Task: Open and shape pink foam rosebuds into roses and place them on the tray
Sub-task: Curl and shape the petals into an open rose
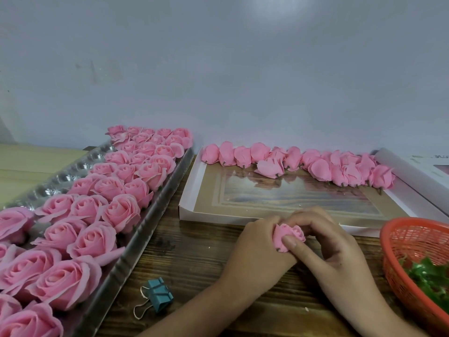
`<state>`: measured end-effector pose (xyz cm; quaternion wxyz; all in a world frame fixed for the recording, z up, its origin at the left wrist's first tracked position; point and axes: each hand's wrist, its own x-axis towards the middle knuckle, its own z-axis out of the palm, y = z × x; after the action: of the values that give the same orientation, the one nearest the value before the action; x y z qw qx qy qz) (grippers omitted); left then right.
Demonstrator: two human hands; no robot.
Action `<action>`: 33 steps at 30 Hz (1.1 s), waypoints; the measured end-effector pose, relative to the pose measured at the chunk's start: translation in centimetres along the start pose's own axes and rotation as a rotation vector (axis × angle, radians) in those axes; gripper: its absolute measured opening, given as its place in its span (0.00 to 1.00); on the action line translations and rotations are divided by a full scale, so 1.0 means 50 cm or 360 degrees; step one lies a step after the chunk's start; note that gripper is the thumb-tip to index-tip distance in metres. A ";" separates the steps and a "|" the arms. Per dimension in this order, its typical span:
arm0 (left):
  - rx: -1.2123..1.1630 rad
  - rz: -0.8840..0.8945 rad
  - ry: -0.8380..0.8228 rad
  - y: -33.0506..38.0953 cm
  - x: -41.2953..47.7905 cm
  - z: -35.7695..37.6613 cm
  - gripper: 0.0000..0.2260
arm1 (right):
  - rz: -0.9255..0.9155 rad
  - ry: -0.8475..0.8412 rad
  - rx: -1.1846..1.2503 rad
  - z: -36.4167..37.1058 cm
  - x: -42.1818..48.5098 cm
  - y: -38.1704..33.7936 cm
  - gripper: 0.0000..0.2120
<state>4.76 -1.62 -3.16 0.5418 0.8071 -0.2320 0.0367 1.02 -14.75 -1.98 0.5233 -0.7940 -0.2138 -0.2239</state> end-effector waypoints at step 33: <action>0.0050 0.0109 0.0068 0.009 -0.004 0.000 0.06 | 0.0061 0.0033 -0.0038 0.004 -0.004 -0.004 0.13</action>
<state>4.43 -1.70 -2.84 0.5322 0.8062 -0.2472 0.0762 0.75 -14.49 -2.01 0.5203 -0.8017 -0.1903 -0.2246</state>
